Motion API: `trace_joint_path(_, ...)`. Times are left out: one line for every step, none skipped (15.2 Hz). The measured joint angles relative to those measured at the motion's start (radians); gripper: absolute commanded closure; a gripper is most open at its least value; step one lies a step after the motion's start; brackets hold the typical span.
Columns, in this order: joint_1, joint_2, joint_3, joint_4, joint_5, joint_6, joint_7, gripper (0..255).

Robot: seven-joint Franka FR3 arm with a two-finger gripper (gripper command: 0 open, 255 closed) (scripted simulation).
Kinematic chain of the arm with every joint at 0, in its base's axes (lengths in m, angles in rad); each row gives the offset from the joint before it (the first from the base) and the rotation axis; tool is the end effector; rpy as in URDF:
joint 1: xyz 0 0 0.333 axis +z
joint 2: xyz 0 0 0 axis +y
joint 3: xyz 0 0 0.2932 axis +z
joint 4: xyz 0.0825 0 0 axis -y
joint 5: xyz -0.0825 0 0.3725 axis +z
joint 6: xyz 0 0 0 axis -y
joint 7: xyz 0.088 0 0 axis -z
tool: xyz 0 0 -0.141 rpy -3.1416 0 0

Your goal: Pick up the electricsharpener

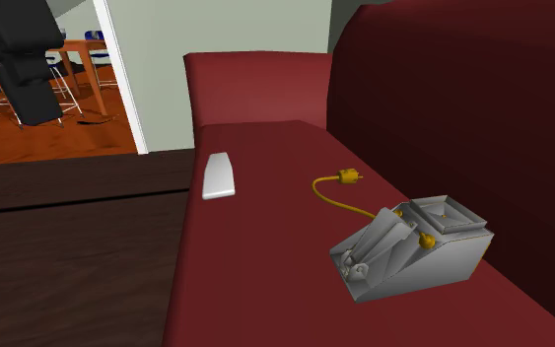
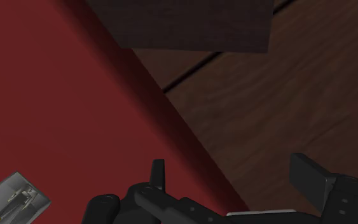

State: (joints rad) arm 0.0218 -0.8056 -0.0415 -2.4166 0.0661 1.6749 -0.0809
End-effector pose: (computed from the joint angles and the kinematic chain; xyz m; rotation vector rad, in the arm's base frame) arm 0.3181 0.0006 0.5283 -3.0451 -0.1039 -0.1030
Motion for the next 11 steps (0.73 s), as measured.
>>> trace_joint_path(0.0, 0.0, 0.0, 0.0, 0.0, 0.0, 0.0, 0)
trace_joint_path(0.0, 0.008, -0.01, -0.001, -0.008, 0.006, -0.017, 0)
trace_joint_path(0.0, 0.025, -0.025, 0.001, -0.02, 0.018, -0.045, 0)
trace_joint_path(0.0, 0.037, -0.042, -0.002, -0.033, 0.031, -0.077, 0)
trace_joint_path(-0.001, 0.066, -0.063, -0.001, -0.048, 0.054, -0.114, 0)
trace_joint_path(0.0, 0.091, -0.082, 0.001, -0.061, 0.073, -0.15, 0)
trace_joint_path(0.001, 0.117, -0.101, 0.012, -0.074, 0.086, -0.187, 0)
trace_joint_path(0.002, 0.136, -0.119, 0.017, -0.086, 0.096, -0.222, 0)
trace_joint_path(0.004, 0.171, -0.139, 0.025, -0.097, 0.12, -0.259, 0)
trace_joint_path(0.005, 0.197, -0.159, 0.031, -0.108, 0.138, -0.297, 0)
trace_joint_path(0.005, 0.217, -0.177, 0.038, -0.12, 0.149, -0.335, 0)
